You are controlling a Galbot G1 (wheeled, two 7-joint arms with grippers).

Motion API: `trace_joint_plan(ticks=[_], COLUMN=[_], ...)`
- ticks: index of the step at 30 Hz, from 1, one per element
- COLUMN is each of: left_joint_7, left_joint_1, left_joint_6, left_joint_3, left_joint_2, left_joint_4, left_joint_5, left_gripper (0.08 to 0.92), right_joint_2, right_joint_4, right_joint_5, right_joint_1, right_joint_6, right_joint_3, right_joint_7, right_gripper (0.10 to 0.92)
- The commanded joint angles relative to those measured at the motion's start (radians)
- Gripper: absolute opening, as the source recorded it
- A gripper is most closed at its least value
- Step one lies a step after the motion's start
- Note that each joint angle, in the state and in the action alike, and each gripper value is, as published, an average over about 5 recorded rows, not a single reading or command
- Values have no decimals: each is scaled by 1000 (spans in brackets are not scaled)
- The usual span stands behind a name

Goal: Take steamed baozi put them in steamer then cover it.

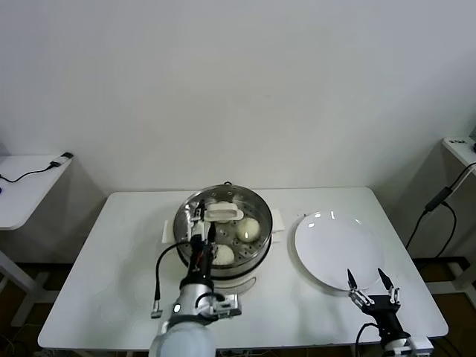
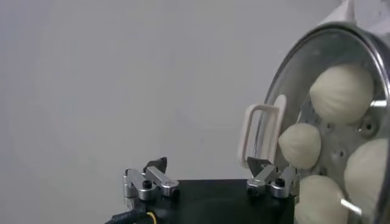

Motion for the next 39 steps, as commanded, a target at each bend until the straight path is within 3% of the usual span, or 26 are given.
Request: trace_joint_plan(ticks=[1,4,6,9,12,16,22,39], left_joint_7=[-302,-375,-358,-299,-251,-202,-134,-77], left_joint_1=[198,222,228,248,294,337,340,363], left_joint_6=[-287,-537,-677,-755,-772,-781,-810,-838], left_joint_3=[-201,-408,-570,-763,-846,-846,-752,-647], left_joint_2=[34,-16,-29,-8,40,77,59,35], left_joint_4=[-93,-81,-63,-18,49,156,276,294], left_joint_5=[-509,-824,-1066,-1403,-1625,-1740,-1748,-1698], left_gripper=[822,823,823,823,823,823,823,823], right_joint_2=[-7,-10,-12,-15,-20,-25,-27,-33], right_joint_4=[6,1,-6,-21,-33,-42,-43,-41], right_joint_5=[-20,-40,-49,-59,-71,-71,-60,-49], right_joint_1=[16,21,29,41,50,55,58,62], right_joint_6=[20,23,23,20,17,14,1,-5], right_joint_3=[-20,-29,-34,-39,-44,-51,-56,-64], right_joint_7=[-5,-13,-13,-10,-8,-5,-2,-6], right_gripper=[823,823,823,823,823,823,823,823])
